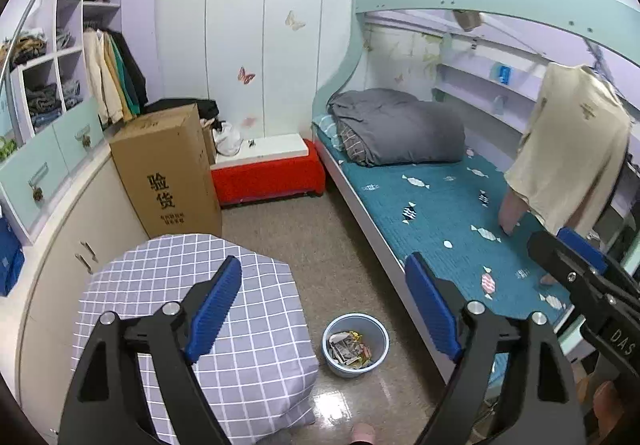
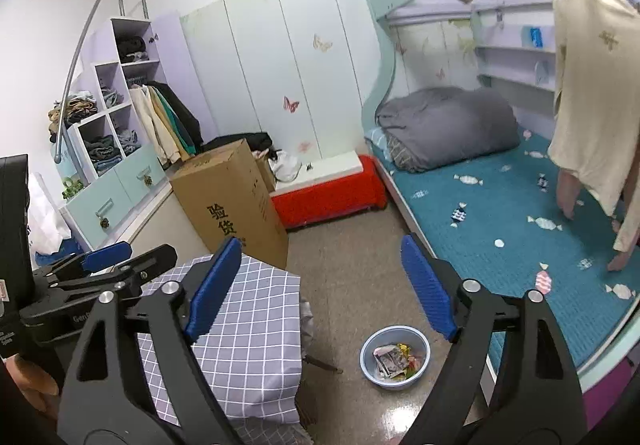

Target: Collect trash

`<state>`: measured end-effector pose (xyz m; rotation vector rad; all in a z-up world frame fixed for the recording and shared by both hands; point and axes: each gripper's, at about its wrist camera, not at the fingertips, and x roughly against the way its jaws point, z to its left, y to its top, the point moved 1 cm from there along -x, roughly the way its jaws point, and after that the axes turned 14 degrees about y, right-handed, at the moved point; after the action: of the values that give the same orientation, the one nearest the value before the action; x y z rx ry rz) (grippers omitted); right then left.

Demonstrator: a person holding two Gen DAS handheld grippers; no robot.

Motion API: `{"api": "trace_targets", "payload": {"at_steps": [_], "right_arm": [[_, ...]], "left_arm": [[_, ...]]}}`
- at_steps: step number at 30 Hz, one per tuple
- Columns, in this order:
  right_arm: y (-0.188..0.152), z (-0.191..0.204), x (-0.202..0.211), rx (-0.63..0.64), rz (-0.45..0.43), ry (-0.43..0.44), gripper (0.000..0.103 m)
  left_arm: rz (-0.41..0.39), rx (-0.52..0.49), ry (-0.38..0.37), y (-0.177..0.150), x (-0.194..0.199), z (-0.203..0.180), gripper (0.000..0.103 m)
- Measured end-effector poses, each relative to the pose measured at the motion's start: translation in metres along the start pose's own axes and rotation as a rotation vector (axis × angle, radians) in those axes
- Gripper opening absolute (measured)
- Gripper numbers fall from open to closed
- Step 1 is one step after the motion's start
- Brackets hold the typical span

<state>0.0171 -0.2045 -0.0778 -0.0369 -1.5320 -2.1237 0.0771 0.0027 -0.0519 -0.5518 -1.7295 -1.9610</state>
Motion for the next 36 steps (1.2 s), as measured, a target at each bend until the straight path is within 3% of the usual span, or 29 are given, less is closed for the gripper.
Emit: {"api": "trace_targets", "payload": {"at_steps": [14, 36], "right_arm": [[-0.023, 0.060, 0.050, 0.033, -0.076, -0.021, 0.086], [-0.016, 0.075, 0.055, 0.095, -0.088, -0.014, 0.089]], "left_arm": [[-0.104, -0.013, -0.018, -0.025, 0.074, 0.035, 0.091], [-0.140, 0.030, -0.009, -0.016, 0.081, 0.048, 0.092]]}}
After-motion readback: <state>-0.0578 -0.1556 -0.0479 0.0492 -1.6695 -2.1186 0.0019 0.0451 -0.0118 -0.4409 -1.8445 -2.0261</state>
